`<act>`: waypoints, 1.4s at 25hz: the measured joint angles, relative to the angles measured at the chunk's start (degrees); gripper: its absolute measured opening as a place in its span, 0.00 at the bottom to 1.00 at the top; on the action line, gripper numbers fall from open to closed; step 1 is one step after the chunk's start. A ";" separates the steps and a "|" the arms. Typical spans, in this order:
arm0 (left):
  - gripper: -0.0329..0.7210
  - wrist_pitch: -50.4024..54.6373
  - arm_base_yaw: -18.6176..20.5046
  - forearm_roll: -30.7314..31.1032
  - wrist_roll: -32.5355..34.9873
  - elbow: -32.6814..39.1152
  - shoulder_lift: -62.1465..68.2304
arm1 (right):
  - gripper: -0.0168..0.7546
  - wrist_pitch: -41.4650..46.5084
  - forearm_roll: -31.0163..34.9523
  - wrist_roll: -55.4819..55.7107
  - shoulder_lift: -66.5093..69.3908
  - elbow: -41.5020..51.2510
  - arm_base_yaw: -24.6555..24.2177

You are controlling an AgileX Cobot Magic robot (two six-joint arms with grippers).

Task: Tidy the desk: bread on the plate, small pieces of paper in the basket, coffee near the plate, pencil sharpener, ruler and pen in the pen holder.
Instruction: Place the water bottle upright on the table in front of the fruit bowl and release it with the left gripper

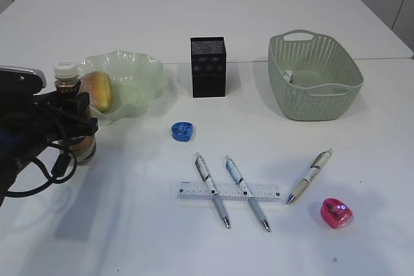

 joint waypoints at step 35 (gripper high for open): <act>0.65 -1.84 0.00 1.38 0.00 -0.12 -1.46 | 0.54 -0.02 0.08 0.00 0.00 0.00 0.00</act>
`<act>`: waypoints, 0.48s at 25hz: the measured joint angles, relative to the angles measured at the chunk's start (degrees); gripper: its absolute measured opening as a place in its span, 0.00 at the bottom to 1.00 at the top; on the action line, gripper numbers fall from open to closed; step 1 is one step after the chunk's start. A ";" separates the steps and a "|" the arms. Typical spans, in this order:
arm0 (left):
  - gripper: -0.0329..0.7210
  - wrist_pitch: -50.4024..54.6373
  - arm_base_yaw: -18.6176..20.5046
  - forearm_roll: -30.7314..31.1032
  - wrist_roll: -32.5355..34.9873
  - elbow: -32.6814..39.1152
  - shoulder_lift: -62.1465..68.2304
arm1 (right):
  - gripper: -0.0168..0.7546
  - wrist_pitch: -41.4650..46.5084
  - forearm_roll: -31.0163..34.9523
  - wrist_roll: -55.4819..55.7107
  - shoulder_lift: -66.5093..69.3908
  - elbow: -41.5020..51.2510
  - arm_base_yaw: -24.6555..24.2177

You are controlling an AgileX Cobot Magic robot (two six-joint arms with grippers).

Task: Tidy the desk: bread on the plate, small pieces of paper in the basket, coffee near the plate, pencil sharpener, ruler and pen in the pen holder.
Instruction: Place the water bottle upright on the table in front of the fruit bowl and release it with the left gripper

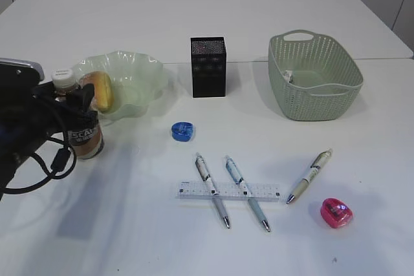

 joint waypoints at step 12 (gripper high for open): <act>0.77 0.00 0.00 0.22 0.00 0.00 -10.83 | 0.54 -0.10 0.39 0.00 0.00 0.00 0.00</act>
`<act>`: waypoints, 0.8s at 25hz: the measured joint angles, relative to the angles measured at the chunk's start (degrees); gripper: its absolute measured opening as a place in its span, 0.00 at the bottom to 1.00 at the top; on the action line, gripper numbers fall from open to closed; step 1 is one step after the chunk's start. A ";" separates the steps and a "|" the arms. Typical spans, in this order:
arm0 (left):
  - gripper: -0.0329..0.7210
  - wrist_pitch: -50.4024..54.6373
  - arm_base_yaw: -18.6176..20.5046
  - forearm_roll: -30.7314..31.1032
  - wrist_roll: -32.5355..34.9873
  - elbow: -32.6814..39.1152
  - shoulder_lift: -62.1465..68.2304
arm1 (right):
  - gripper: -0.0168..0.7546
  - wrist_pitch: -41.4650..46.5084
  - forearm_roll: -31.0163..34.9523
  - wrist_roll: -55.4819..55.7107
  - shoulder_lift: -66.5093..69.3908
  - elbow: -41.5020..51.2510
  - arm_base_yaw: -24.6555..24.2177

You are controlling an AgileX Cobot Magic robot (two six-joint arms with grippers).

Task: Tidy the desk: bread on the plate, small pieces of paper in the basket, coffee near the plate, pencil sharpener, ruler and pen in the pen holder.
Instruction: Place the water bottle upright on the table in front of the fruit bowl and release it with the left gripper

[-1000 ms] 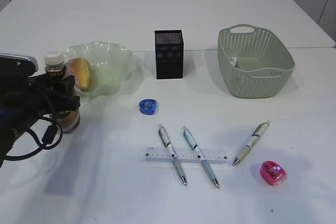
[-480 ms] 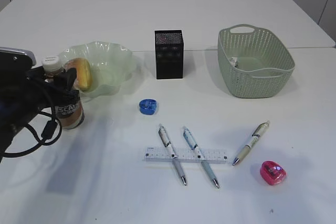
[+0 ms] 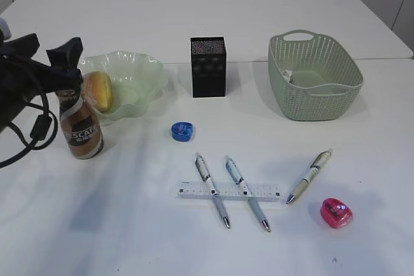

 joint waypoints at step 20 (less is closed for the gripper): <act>0.77 40.62 0.00 5.20 0.00 -0.96 -29.28 | 0.54 0.00 0.13 0.00 0.00 0.00 0.00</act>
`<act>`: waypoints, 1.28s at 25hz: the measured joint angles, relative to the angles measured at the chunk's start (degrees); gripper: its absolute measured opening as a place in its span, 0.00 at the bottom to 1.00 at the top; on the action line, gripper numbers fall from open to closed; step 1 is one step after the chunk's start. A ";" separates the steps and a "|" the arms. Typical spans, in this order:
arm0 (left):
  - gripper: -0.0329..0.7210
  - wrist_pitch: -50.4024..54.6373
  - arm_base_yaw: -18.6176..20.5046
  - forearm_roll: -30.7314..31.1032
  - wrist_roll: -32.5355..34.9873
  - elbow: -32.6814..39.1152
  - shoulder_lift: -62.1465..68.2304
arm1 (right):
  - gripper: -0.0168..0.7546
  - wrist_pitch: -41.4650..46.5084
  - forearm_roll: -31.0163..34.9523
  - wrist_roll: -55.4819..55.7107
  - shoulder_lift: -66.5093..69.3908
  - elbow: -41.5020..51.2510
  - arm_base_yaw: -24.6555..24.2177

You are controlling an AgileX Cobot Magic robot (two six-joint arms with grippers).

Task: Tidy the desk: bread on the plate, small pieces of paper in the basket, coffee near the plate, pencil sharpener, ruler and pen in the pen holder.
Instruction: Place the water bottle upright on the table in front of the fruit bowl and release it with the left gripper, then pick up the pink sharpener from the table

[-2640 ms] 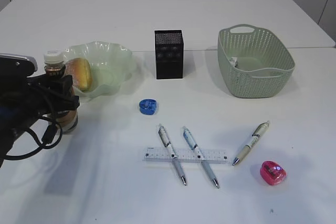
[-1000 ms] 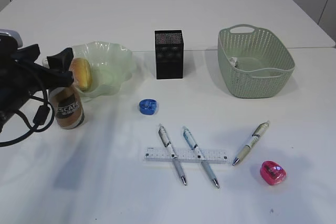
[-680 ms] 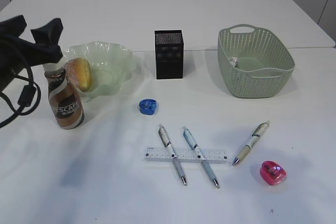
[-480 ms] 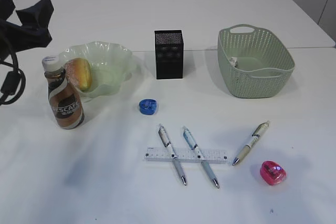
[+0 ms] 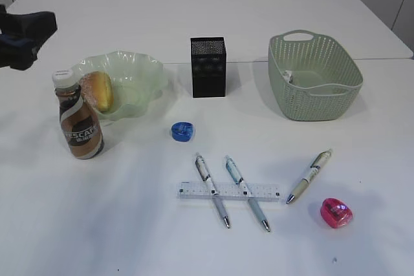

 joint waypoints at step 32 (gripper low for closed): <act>0.77 75.65 0.00 -8.77 0.00 -6.20 -28.43 | 0.54 3.61 0.49 -0.40 7.09 0.00 0.00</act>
